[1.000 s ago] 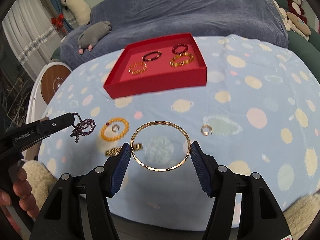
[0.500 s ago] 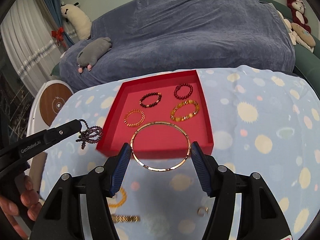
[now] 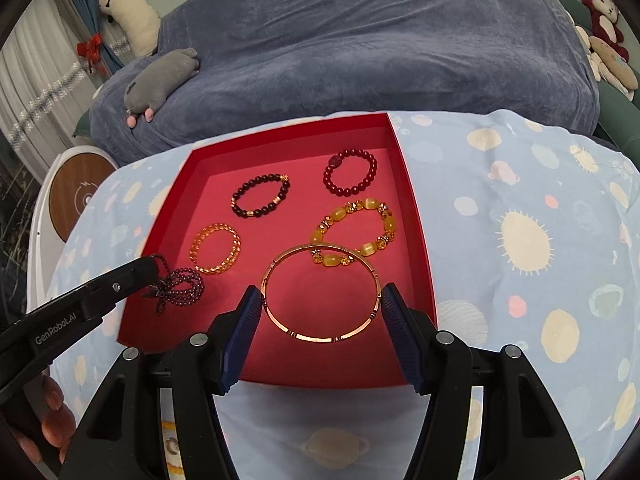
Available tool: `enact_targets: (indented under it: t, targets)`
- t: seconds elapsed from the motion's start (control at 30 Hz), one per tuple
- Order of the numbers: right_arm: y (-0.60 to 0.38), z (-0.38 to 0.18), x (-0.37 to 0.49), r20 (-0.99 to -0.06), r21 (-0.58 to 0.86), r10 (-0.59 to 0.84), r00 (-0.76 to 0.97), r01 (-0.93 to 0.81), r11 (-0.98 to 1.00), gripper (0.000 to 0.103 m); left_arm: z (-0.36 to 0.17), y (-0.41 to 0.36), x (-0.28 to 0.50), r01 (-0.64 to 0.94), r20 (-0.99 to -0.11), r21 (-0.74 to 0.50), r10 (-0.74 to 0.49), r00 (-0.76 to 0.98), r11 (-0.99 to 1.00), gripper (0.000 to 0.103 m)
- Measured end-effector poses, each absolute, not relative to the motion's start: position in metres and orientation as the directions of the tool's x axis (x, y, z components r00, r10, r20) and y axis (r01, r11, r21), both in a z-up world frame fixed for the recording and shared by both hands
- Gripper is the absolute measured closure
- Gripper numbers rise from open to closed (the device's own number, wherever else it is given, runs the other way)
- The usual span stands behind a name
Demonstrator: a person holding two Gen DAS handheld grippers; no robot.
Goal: Organize jewelry
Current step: 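Carry the purple bracelet and gold bangle into the red box and open both tools, then lift both open tools out of the red box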
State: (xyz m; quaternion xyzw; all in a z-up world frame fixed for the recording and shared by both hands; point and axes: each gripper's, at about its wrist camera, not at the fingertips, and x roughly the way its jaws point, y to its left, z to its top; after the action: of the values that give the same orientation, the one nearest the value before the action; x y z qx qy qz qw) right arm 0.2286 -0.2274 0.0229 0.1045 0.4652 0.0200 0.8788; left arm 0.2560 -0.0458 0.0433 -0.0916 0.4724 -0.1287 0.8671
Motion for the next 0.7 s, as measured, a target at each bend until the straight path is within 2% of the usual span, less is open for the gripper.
enact_targets:
  t: [0.1, 0.13, 0.17, 0.23, 0.7]
  targets:
    - [-0.229, 0.018, 0.229, -0.82, 0.184, 0.112, 0.562, 0.073, 0.98, 0.043, 0.042, -0.046, 0.256, 0.129, -0.79, -0.287, -0.311, 0.528, 0.949, 0.099]
    - [-0.229, 0.018, 0.227, -0.818, 0.177, 0.105, 0.565, 0.074, 0.981, 0.042, 0.042, -0.044, 0.255, 0.124, -0.785, -0.293, -0.313, 0.535, 0.948, 0.093]
    - [-0.23, 0.019, 0.224, -0.816, 0.173, 0.098, 0.569, 0.08, 0.982, 0.041, 0.043, -0.043, 0.253, 0.119, -0.782, -0.297, -0.313, 0.539, 0.947, 0.081]
    - [-0.232, 0.022, 0.218, -0.81, 0.188, 0.104, 0.576, 0.087, 0.978, 0.04, 0.046, -0.04, 0.249, 0.096, -0.779, -0.289, -0.292, 0.555, 0.953, 0.065]
    - [-0.236, 0.038, 0.133, -0.796, 0.238, 0.122, 0.593, 0.121, 0.964, 0.04, 0.054, -0.004, 0.174, 0.064, -0.787, -0.289, -0.275, 0.552, 0.955, 0.063]
